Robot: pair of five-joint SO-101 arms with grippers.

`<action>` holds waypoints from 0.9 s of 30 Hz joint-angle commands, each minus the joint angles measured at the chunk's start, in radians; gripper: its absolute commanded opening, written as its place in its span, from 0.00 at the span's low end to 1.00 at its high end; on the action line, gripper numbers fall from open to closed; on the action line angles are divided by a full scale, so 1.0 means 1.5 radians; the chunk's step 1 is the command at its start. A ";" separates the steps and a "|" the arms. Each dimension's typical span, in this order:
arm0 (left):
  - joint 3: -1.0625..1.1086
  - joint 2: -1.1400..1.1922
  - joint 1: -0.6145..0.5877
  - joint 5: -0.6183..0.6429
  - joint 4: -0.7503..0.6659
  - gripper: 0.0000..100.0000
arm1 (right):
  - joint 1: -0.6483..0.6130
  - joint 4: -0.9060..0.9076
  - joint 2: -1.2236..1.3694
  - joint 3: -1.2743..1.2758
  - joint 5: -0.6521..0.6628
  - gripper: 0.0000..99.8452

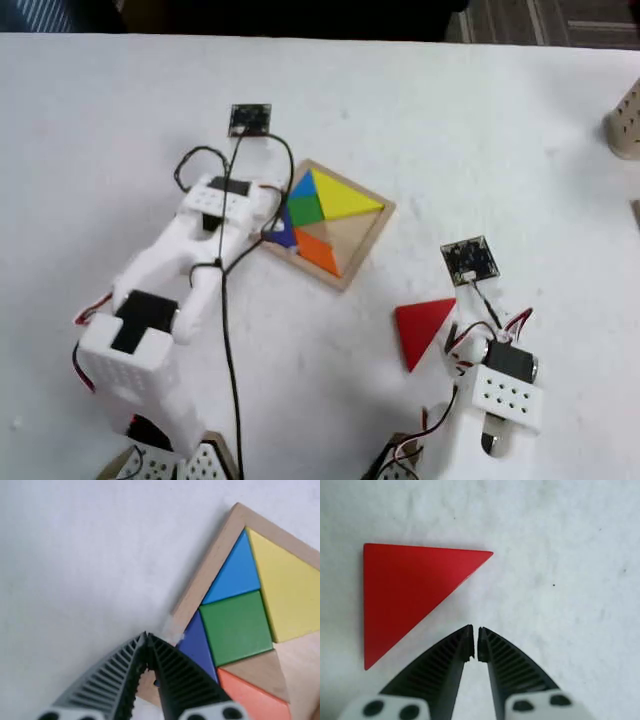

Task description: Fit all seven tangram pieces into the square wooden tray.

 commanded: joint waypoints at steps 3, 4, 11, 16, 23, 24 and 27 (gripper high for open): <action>-0.031 -0.001 0.034 0.003 0.095 0.02 | -0.004 0.006 -0.007 -0.004 0.004 0.02; -0.031 -0.001 0.041 0.005 0.113 0.02 | -0.004 0.006 -0.007 -0.004 0.004 0.02; -0.005 -0.007 0.113 0.005 0.184 0.02 | -0.004 0.006 -0.007 -0.004 0.003 0.02; 0.007 -0.052 0.122 0.005 0.190 0.02 | -0.004 0.006 -0.007 -0.004 0.002 0.02; 0.099 -0.258 0.084 0.005 0.094 0.02 | -0.004 0.005 -0.005 -0.004 0.002 0.02; 0.122 -0.281 0.080 0.005 0.051 0.02 | -0.004 0.005 -0.005 -0.004 0.002 0.02; 0.204 -0.319 0.074 0.006 -0.093 0.02 | -0.004 0.005 -0.005 -0.004 0.002 0.02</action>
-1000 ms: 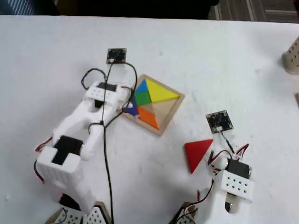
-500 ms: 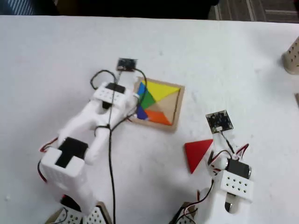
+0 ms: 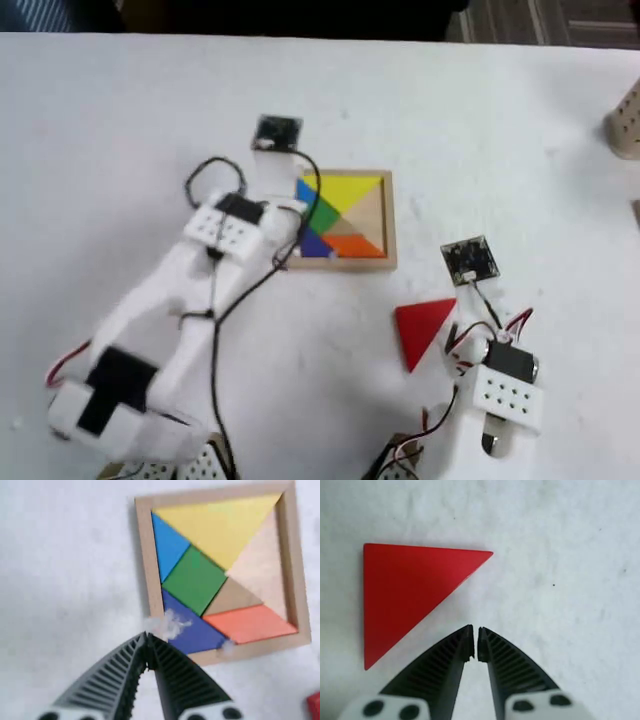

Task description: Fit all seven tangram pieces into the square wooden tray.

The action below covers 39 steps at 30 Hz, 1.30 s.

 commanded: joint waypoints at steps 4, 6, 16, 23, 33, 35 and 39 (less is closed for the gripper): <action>0.122 -0.090 -0.014 0.008 -0.313 0.02 | -0.004 0.005 -0.005 -0.004 0.002 0.02; 0.110 -0.087 -0.018 0.008 -0.351 0.02 | -0.005 0.005 -0.005 -0.004 0.002 0.02; -0.103 0.126 0.014 0.162 -0.377 0.02 | -0.005 0.005 -0.004 -0.004 0.002 0.02; -0.286 0.282 0.075 0.197 -0.376 0.02 | -0.005 0.006 -0.005 -0.004 0.005 0.02; -0.389 0.344 0.058 0.192 -0.249 0.02 | -0.005 0.015 -0.009 -0.004 0.007 0.02; -0.393 0.344 0.039 0.192 -0.239 0.02 | -0.004 0.015 -0.009 -0.004 0.006 0.02; -0.415 0.344 0.022 0.192 -0.192 0.02 | -0.002 0.013 -0.009 -0.006 0.002 0.02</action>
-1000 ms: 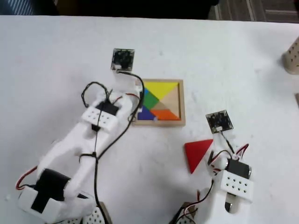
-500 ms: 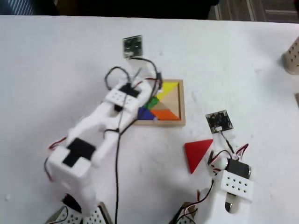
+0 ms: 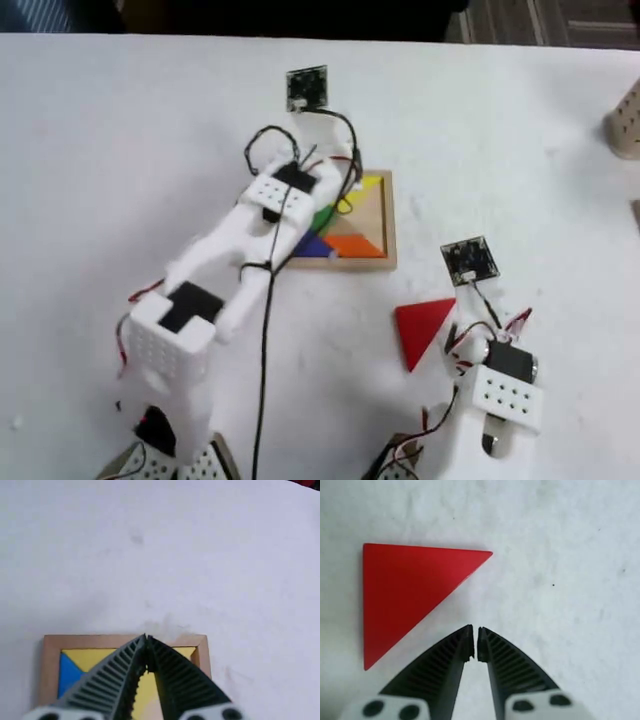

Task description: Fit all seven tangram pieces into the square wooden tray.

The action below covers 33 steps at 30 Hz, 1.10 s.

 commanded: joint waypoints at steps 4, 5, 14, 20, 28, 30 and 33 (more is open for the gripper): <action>-0.084 -0.006 -0.026 0.004 0.125 0.02 | 0.040 0.011 -0.008 -0.017 -0.015 0.02; -0.084 -0.006 -0.026 0.004 0.134 0.02 | 0.048 0.011 -0.004 -0.025 -0.032 0.02; -0.070 -0.090 -0.024 -0.126 0.267 0.02 | 0.068 -0.028 -0.001 -0.047 -0.089 0.02; 0.091 -0.293 -0.018 -0.177 0.272 0.02 | 0.065 0.009 -0.001 -0.092 -0.106 0.02; 0.385 -0.603 -0.112 -0.177 0.274 0.02 | -0.027 0.081 -0.001 -0.199 -0.146 0.02; 0.456 -0.663 -0.176 -0.177 0.272 0.02 | -0.060 0.072 0.005 -0.216 -0.173 0.02; 0.552 -0.737 -0.287 -0.177 0.269 0.02 | -0.120 0.052 0.053 -0.248 -0.230 0.02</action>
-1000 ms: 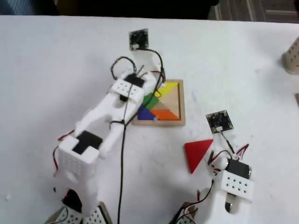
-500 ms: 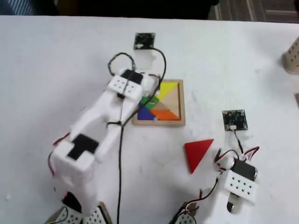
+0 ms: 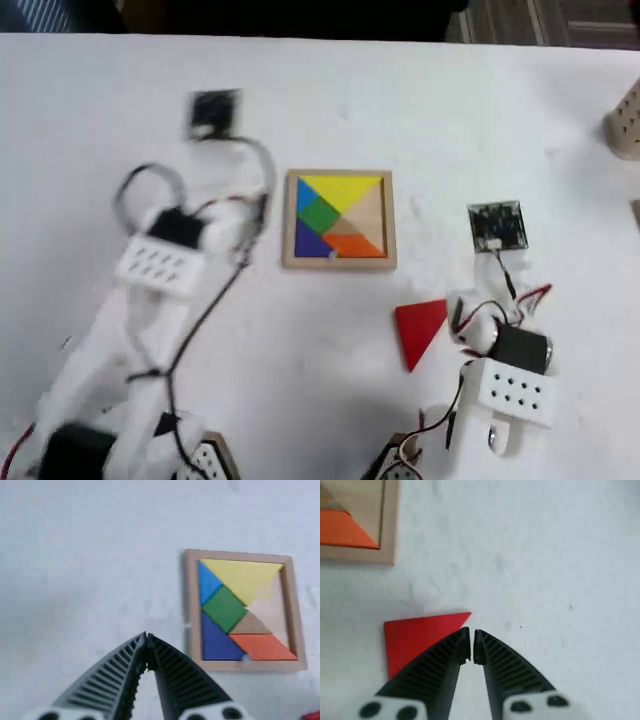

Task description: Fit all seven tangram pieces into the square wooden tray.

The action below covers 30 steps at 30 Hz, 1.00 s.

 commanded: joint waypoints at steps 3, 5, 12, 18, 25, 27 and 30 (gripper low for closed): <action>0.184 -0.154 -0.227 -0.007 -0.035 0.02 | -0.109 -0.043 0.131 -0.111 -0.099 0.02; 0.235 -0.157 -0.273 -0.007 -0.086 0.02 | -0.141 -0.066 0.206 -0.167 -0.131 0.02; 0.351 -0.157 -0.335 -0.007 -0.219 0.02 | -0.226 -0.193 0.492 -0.374 -0.145 0.02; 0.433 -0.158 -0.263 -0.164 -0.342 0.02 | -0.275 -0.354 0.777 -0.567 -0.145 0.02; 0.465 -0.161 -0.247 -0.172 -0.401 0.02 | -0.290 -0.315 1.101 -0.900 -0.145 0.02; 0.465 -0.161 -0.247 -0.172 -0.401 0.02 | -0.287 -0.281 1.181 -1.001 -0.145 0.02; 0.465 -0.161 -0.247 -0.172 -0.401 0.02 | -0.280 -0.216 1.283 -1.156 -0.145 0.02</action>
